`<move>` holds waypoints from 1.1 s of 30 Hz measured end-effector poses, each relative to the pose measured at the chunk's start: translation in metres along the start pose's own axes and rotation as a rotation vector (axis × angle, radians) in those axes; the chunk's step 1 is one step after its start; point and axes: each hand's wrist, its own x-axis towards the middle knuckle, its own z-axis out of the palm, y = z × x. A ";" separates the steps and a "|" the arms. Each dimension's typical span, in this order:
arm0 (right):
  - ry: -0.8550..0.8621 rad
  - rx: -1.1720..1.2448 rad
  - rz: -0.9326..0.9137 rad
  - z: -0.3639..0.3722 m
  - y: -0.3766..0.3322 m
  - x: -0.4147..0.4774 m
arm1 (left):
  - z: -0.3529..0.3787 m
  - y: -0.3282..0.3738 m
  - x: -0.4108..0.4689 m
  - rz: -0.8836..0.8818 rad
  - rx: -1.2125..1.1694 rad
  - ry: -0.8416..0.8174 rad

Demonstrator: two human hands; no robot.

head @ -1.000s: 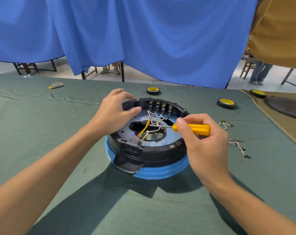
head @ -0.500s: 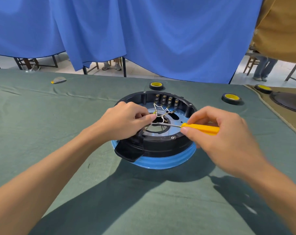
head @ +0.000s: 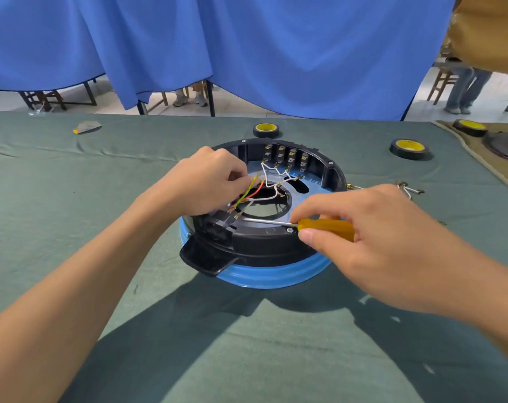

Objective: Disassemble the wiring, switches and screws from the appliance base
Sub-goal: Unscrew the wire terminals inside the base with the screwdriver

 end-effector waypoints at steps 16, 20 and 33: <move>-0.013 0.063 -0.035 0.003 -0.008 0.002 | -0.013 -0.001 -0.027 0.111 -0.336 -0.031; -0.004 0.035 -0.015 0.002 -0.008 0.002 | 0.000 0.003 -0.048 0.162 -0.191 0.225; -0.060 -0.051 -0.051 0.002 -0.014 0.004 | 0.026 0.003 -0.064 0.148 -0.294 0.619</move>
